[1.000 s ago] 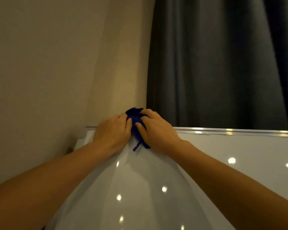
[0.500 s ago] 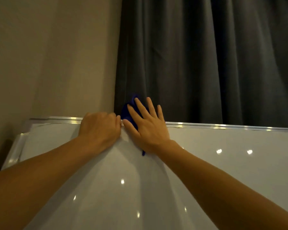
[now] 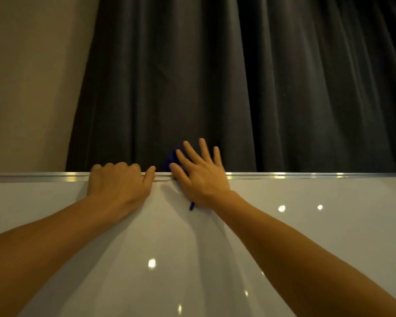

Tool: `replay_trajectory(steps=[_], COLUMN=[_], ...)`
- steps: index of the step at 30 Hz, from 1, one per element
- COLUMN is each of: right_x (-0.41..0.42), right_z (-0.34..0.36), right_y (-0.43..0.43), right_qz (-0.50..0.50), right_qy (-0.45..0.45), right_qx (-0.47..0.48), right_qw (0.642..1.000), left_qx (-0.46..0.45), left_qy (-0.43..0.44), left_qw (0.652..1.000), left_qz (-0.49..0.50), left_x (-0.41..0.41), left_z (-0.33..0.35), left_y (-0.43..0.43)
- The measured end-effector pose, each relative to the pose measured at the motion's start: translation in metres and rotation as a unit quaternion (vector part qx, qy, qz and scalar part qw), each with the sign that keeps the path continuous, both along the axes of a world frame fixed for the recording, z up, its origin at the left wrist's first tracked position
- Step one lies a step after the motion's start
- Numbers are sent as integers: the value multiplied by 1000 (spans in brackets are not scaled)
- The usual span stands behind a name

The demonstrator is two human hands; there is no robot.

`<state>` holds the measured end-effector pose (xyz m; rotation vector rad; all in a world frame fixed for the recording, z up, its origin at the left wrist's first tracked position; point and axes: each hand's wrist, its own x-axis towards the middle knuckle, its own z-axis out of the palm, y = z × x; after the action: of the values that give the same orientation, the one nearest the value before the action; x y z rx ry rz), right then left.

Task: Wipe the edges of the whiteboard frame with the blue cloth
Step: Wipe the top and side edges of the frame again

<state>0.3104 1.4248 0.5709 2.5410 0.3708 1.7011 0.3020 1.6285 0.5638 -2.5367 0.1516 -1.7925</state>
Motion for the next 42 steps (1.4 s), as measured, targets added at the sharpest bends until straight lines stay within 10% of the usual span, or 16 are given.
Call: replay_trajectory(steps=[7,14,20,31,38,42], right_x=[16,32,37,35,25,39], right_z=[10,-4,-1,-6,15,24], right_y=[-224,-245,-462,-416,-593,-569], right_qz=[-127,32,-154,71,-115,-127], right_qy=[35,-2,51,-35,49,0], right_qx=[137,-37,84,-18,163,-14], right_qw=[982,999,983,997,979,992], left_qx=[-16,12,7,12,24,14], left_qy=[-17,-6,11,12,-9,23], left_qw=[999,1000,999,996,997,995], left_qz=[43,8,-33,-85,-73,-96], left_x=[11,33,46,51,54,57], left_z=[1,15,16,28,31,39], left_y=[-78,-270,-314,-439,-480,-545])
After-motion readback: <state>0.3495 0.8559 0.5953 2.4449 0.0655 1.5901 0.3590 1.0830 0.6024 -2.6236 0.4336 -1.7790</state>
